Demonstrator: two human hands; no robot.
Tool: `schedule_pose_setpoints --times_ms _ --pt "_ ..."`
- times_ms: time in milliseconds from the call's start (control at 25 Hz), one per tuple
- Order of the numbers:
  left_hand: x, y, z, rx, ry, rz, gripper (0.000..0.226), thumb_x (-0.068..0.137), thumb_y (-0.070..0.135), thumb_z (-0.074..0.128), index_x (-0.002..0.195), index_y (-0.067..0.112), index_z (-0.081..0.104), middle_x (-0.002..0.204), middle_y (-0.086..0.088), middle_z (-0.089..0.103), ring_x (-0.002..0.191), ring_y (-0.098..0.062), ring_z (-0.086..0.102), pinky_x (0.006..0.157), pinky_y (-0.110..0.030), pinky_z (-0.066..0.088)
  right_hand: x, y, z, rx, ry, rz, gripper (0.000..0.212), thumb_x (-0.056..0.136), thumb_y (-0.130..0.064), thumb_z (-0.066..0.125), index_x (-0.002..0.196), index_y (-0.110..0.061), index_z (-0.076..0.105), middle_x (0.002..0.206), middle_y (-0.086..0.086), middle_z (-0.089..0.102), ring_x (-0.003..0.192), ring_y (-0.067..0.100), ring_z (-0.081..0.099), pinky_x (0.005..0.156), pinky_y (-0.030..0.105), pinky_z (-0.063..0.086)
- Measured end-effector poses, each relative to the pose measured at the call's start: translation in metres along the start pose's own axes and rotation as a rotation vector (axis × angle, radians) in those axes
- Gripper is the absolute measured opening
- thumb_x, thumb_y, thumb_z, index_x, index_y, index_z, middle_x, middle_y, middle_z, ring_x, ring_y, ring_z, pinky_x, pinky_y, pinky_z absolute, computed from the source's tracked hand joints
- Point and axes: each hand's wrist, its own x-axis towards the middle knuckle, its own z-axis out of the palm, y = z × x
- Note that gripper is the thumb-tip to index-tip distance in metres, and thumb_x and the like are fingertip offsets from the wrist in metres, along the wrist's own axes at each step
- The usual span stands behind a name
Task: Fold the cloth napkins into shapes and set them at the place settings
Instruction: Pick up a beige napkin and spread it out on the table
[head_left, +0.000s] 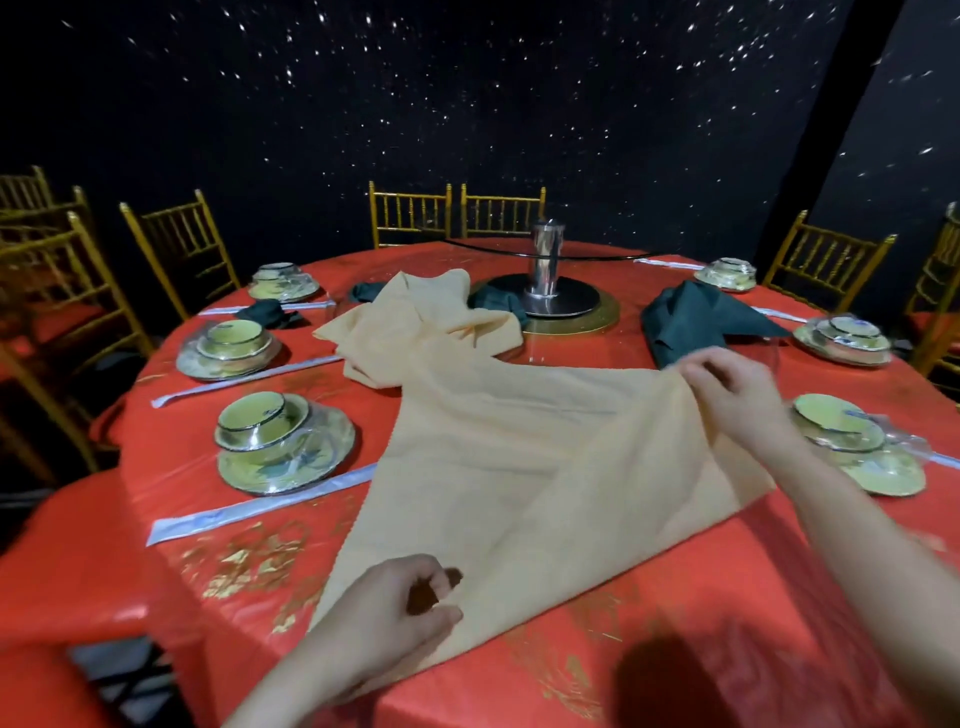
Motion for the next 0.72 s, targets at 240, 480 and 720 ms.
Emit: schedule_pose_setpoints --times_ms 240,480,720 --pt "0.006 -0.018 -0.008 0.121 0.273 -0.111 0.035 0.057 0.07 0.029 0.071 0.042 0.042 0.093 0.044 0.045 0.1 0.012 0.042 0.093 -0.021 0.036 0.08 -0.03 0.11 0.019 -0.016 0.105 0.013 0.092 -0.012 0.05 0.086 -0.017 0.06 0.089 -0.002 0.063 0.083 0.018 0.053 0.066 0.029 0.036" --pt "0.009 -0.047 -0.009 0.288 0.337 -0.2 0.026 0.059 0.06 0.046 0.069 0.041 0.061 0.095 0.029 0.06 0.076 0.008 0.059 0.064 -0.006 0.039 0.12 -0.039 0.216 0.01 -0.128 0.224 0.01 0.086 -0.028 0.049 0.081 -0.028 0.058 0.085 -0.002 0.063 0.088 0.027 0.056 0.073 0.039 0.047" --pt "0.02 -0.086 -0.043 0.124 0.216 -0.033 0.033 0.071 0.049 0.055 0.061 0.019 0.064 0.102 0.008 0.062 0.087 -0.002 0.048 0.071 -0.009 0.037 0.146 -0.053 0.282 -0.047 -0.227 0.18 0.012 0.092 -0.03 0.048 0.083 -0.03 0.056 0.093 -0.003 0.059 0.089 0.027 0.053 0.077 0.037 0.043"
